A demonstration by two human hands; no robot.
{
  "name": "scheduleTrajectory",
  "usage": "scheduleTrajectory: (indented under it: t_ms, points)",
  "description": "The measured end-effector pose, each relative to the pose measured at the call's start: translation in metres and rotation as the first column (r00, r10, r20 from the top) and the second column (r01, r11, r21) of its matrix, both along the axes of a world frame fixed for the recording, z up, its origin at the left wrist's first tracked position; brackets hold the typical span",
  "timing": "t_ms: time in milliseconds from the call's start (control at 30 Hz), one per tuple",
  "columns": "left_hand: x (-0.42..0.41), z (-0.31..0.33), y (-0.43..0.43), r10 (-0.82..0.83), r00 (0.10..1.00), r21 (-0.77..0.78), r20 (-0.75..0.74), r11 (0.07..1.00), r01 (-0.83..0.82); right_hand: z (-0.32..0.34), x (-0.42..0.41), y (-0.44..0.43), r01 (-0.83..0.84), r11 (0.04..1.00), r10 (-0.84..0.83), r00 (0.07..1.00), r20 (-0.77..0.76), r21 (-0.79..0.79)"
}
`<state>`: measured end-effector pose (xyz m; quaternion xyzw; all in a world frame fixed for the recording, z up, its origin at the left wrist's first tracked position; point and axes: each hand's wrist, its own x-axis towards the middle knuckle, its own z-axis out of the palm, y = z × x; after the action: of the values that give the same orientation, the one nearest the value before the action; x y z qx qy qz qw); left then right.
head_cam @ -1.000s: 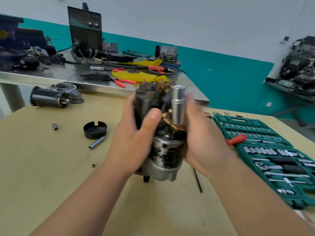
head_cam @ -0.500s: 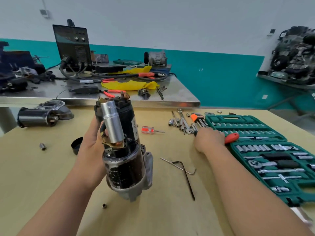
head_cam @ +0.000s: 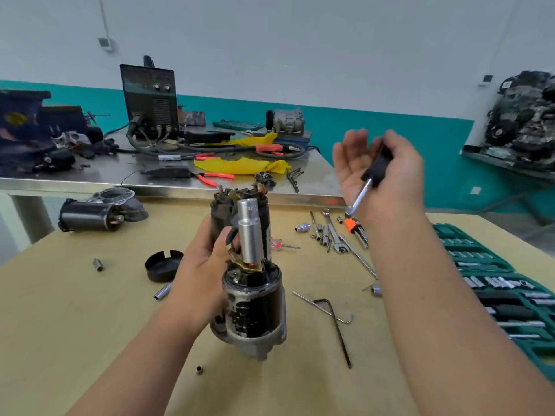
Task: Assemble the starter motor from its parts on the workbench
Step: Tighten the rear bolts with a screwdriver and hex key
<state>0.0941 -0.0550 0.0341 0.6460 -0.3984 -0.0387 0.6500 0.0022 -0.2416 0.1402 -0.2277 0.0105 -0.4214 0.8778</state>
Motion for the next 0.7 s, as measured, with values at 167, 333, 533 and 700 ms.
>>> scheduleTrajectory:
  t_ms: [167,333,533,700]
  points:
    - [0.006,0.002,-0.002,0.009,0.999,0.016,-0.038,1.000,-0.009,0.044,0.023,0.045,-0.117,0.949,0.092,0.991,-0.097,-0.293]
    - [0.009,0.000,-0.004,-0.013,0.999,0.009,-0.038,1.000,0.013,0.062,0.039,0.073,-0.132,0.880,0.048,0.980,-0.192,-0.455]
    - [0.010,-0.001,-0.005,-0.034,0.998,0.010,-0.050,0.999,0.034,0.063,0.040,0.086,-0.197,0.761,0.054,0.969,-0.241,-0.619]
    - [0.008,-0.002,-0.010,-0.070,0.997,-0.025,-0.045,0.997,0.069,0.068,0.028,0.086,-0.166,0.560,-0.011,0.978,-0.207,-0.811]
